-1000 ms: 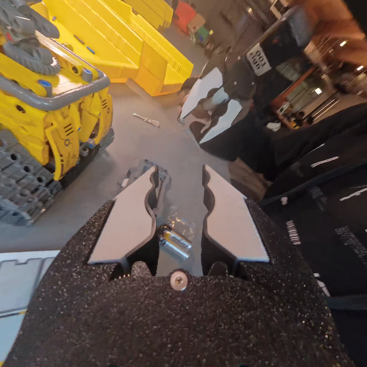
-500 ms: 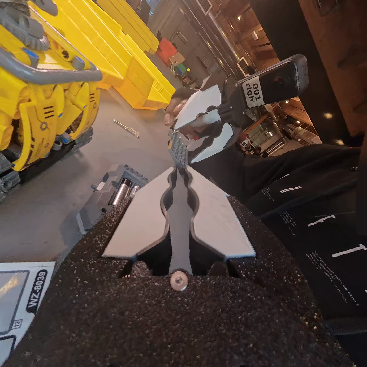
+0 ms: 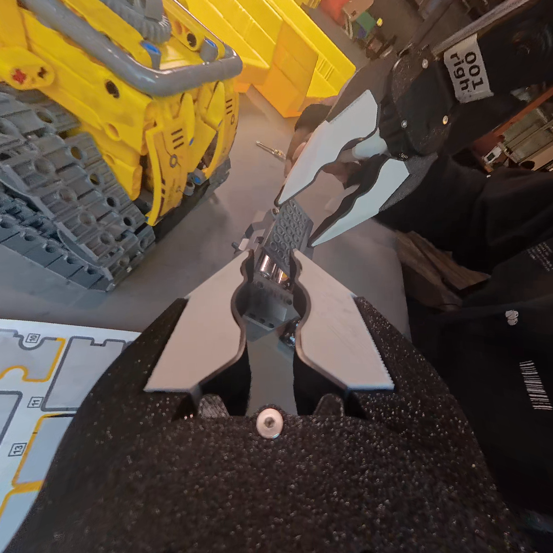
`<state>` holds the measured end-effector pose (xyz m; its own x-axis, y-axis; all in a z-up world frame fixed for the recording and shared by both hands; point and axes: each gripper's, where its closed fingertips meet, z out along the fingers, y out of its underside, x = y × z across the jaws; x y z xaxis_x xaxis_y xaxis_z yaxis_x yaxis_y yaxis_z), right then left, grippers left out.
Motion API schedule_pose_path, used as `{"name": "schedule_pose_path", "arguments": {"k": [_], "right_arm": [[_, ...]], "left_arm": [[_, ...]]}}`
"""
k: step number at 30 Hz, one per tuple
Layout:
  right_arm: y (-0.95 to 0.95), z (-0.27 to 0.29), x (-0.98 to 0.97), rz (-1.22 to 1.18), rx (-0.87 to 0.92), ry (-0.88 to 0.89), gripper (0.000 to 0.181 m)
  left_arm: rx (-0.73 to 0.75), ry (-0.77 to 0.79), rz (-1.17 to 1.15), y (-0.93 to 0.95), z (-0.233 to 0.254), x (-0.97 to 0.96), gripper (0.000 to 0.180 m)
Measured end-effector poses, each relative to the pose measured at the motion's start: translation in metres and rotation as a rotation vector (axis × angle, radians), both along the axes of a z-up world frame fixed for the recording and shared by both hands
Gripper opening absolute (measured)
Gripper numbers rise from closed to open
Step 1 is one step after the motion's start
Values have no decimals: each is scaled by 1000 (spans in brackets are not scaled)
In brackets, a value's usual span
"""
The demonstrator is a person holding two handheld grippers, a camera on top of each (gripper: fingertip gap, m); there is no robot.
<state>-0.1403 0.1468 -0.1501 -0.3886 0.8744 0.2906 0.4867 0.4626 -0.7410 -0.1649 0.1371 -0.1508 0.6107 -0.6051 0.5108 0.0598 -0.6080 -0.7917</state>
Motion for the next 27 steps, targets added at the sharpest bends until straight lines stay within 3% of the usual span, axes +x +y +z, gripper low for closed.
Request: {"name": "schedule_pose_path", "arguments": {"k": [7, 16, 20, 27], "right_arm": [[2, -12, 1, 23, 4, -41, 35], [-2, -13, 6, 58, -170, -104, 40], [2, -8, 6, 61, -313, -144, 35], [-4, -8, 5, 142, -452, -257, 8]], "left_arm": [[66, 184, -37, -1, -14, 6, 12], [91, 218, -87, -8, -13, 8, 8], [83, 210, -97, -10, -12, 9, 7], [82, 198, -119, -13, -10, 9, 15]]}}
